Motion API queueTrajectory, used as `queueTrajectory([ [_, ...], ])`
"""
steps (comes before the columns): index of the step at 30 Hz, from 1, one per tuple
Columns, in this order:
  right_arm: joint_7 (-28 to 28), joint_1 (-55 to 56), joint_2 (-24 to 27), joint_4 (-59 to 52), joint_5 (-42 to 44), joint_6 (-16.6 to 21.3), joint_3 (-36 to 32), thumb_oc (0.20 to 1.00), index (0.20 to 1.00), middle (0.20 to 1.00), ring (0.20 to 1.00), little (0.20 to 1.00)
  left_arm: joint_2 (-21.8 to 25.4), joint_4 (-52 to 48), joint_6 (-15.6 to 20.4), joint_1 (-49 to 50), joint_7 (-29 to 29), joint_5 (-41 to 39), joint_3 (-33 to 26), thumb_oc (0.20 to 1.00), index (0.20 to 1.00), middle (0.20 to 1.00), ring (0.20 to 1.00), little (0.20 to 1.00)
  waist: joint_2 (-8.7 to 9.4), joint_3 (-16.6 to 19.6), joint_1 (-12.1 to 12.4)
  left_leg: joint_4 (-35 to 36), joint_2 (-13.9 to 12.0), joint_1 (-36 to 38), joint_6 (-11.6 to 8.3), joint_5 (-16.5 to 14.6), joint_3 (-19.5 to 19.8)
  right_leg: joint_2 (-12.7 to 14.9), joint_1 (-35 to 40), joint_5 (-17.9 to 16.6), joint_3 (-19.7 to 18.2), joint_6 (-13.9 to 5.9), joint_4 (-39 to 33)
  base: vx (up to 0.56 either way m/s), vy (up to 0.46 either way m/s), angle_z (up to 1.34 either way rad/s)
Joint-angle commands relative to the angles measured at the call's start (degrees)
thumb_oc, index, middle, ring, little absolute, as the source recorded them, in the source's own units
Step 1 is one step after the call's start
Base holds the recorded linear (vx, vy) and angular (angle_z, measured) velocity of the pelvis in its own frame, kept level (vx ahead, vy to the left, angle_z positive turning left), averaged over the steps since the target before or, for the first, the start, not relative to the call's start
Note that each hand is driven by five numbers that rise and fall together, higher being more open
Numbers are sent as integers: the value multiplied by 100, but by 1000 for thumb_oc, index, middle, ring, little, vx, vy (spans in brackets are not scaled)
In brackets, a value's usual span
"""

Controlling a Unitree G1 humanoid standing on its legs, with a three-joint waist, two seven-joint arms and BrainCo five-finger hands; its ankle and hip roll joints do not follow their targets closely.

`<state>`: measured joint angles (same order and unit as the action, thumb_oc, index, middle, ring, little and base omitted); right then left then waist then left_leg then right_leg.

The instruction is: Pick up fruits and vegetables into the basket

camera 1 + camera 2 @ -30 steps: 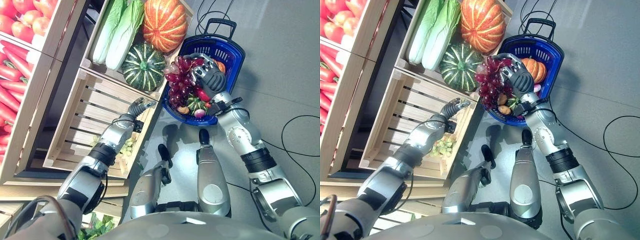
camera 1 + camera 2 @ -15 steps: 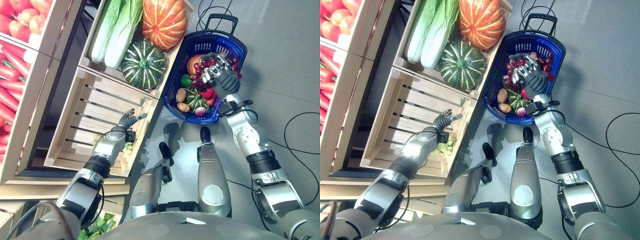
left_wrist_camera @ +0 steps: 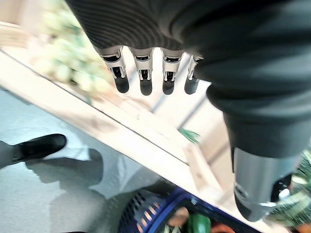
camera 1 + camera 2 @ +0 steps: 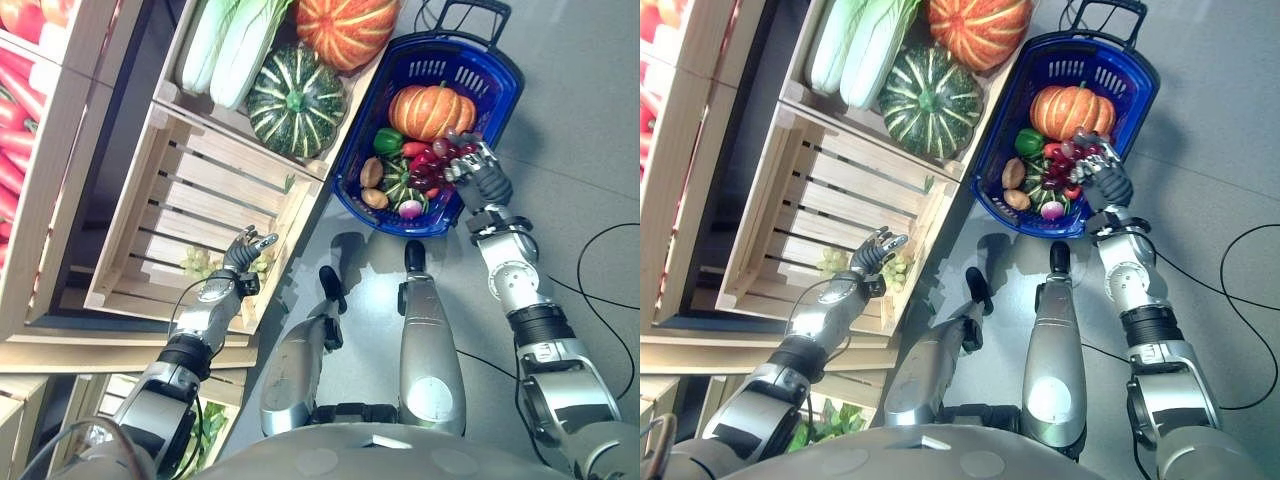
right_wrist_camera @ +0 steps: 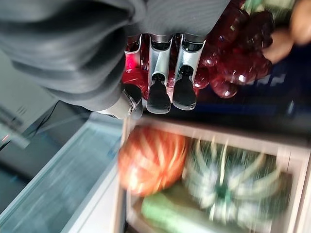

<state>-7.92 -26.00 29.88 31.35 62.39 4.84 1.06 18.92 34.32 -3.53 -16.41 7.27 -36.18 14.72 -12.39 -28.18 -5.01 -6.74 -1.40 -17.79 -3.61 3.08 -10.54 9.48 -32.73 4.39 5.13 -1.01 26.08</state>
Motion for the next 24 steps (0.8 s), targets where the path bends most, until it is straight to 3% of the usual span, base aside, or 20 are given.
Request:
queueTrajectory([
  [1,-201,-686,345,133,581,-66,-262,200,200,200,200,200,446,-384,310,114,-4,-274,-303,1000,1000,1000,1000,1000,-277,-162,6,-832,178,-671,24,-121,-53,-31,25,446,325,-52,386,-46,-50,7],
  [5,-145,-1211,637,1044,890,-340,-259,200,200,200,200,200,622,-557,376,46,-34,-407,-318,1000,1000,1000,1000,1000,-362,-162,189,-930,211,-1044,43,-115,-42,-24,-333,471,346,-43,552,-12,-45,10],
  [6,-132,-1279,685,1195,983,-375,-260,200,200,200,200,200,654,-606,387,42,-21,-434,-309,1000,1000,1000,1000,1000,-357,-162,216,-972,248,-1024,1,-240,23,-16,-310,627,294,-89,617,-20,-39,11],
  [7,-112,-1340,717,1262,1043,-401,-258,200,200,200,200,200,680,-649,403,21,-4,-466,-321,1000,1000,1000,1000,1000,-378,-162,240,-957,227,-1159,47,-114,-22,-15,-442,489,358,-44,606,-16,-36,11],
  [10,-101,-1636,942,1715,1341,-529,-261,200,200,200,200,200,851,-949,437,-18,84,-577,-334,1000,1000,1000,1000,1000,-439,-162,362,-1048,255,-1466,70,-112,9,16,-742,508,387,-34,738,-25,-57,13],
  [12,-78,-1817,1060,2003,1507,-637,-257,200,200,200,200,200,939,-1199,492,-10,213,-685,-328,1000,1000,1000,1000,1000,-462,-162,446,-1152,317,-1596,49,-247,112,34,-869,691,337,-78,896,58,-54,23],
  [19,-269,-2240,1330,2541,1667,-982,-234,200,200,200,200,200,1142,-1742,615,-33,455,-892,-492,1000,1000,1000,1000,1000,-543,-162,683,-1322,361,-2207,136,-221,248,91,-1471,731,373,-74,1201,-16,-67,12],
  [24,-20,-2410,1345,2765,1884,-1130,-209,200,200,200,200,200,1232,-1882,606,-114,468,-811,-546,1000,1000,1000,1000,1000,-528,-162,802,-1479,339,-2626,211,-225,337,85,-1873,736,360,-82,1387,-23,-67,15],
])
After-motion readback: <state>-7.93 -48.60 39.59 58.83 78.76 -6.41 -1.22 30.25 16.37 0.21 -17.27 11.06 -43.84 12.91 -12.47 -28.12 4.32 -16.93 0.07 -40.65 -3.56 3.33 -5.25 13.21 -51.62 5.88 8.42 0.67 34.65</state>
